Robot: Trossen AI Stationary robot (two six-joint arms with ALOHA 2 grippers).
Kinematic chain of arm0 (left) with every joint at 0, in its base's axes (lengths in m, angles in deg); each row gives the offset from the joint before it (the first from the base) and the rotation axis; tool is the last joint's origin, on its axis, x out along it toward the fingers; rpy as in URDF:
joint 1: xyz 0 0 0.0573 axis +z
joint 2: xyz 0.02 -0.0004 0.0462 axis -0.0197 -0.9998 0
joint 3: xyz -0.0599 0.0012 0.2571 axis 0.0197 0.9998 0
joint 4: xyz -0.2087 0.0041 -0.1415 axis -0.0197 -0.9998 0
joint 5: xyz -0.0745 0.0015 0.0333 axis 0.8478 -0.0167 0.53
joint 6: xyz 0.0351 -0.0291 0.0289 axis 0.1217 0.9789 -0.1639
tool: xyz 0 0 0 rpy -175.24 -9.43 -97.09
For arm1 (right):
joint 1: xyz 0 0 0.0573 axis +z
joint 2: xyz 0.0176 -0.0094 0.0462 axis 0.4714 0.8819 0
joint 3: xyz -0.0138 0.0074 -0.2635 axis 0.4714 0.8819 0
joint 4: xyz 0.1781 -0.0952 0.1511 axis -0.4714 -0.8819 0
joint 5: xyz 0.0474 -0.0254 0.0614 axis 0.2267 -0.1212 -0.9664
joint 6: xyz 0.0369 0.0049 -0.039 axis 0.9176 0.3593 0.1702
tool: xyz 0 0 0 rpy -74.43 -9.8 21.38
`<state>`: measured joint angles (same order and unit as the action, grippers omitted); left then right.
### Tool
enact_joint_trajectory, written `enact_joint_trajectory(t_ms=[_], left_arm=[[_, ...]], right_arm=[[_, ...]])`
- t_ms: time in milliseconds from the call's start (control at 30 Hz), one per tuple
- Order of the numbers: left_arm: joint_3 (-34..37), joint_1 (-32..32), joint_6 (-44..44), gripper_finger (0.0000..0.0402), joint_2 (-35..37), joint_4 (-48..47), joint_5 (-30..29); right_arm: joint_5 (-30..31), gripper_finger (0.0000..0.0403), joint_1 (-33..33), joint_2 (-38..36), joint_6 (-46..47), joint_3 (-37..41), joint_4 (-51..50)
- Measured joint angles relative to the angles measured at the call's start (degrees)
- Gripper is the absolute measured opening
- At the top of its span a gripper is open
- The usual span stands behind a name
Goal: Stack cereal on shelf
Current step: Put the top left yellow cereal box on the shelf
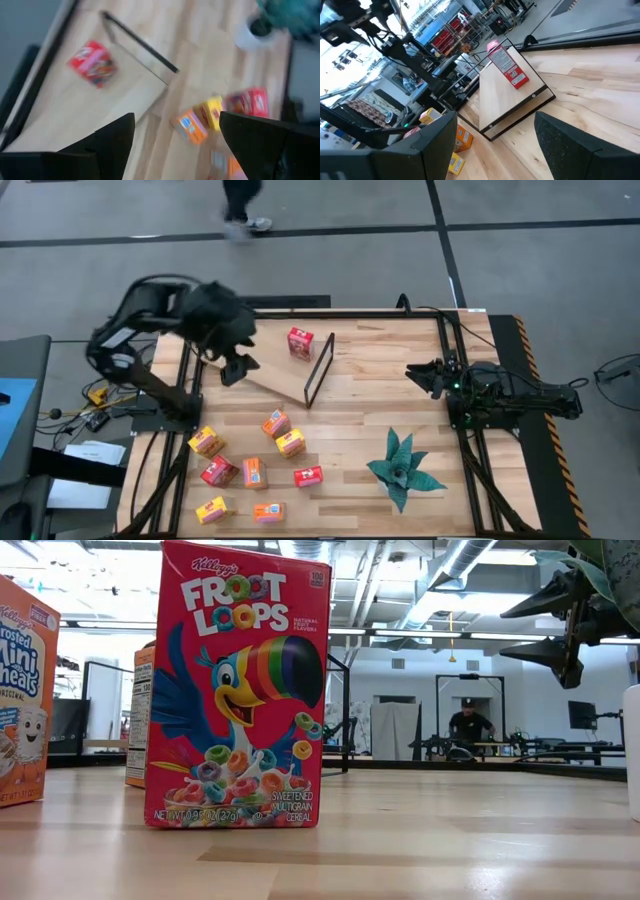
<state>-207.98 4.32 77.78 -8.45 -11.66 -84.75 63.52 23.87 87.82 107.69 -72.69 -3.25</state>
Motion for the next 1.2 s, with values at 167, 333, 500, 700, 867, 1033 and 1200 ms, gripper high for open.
enact_joint_trajectory(t_ms=[167,333,500,700,867,1033,1200], left_arm=[[8.6,-12.7,20.5,0.0281,6.8,0.1,-10.2],[22.8,-22.2,37.6,0.0281,11.3,0.0,-11.3],[36.2,-27.7,50.7,0.0281,13.2,-0.2,-6.8],[46.9,-33.4,58.7,0.0281,13.1,0.0,-1.1],[50.9,-39.9,66.2,0.0281,13.1,0.0,-1.0],[53.4,-44.7,70.8,0.0281,13.1,1.1,-0.6],[55.4,-48.2,74.4,0.0281,13.1,1.6,-3.0]], right_arm=[[0.0,0.0292,0.0,0.0,0.0,0.0,0.0],[0.0,0.0292,0.0,0.0,0.0,0.0,0.0],[0.0,0.0292,0.0,0.0,0.0,0.0,0.0],[0.0,0.0292,0.0,0.0,0.0,0.0,-0.3],[0.0,0.0292,0.0,0.0,0.0,0.0,-0.2],[0.0,0.0292,0.0,0.0,0.0,0.0,-0.2],[0.0,0.0292,0.0,0.0,0.0,0.0,-0.2]])
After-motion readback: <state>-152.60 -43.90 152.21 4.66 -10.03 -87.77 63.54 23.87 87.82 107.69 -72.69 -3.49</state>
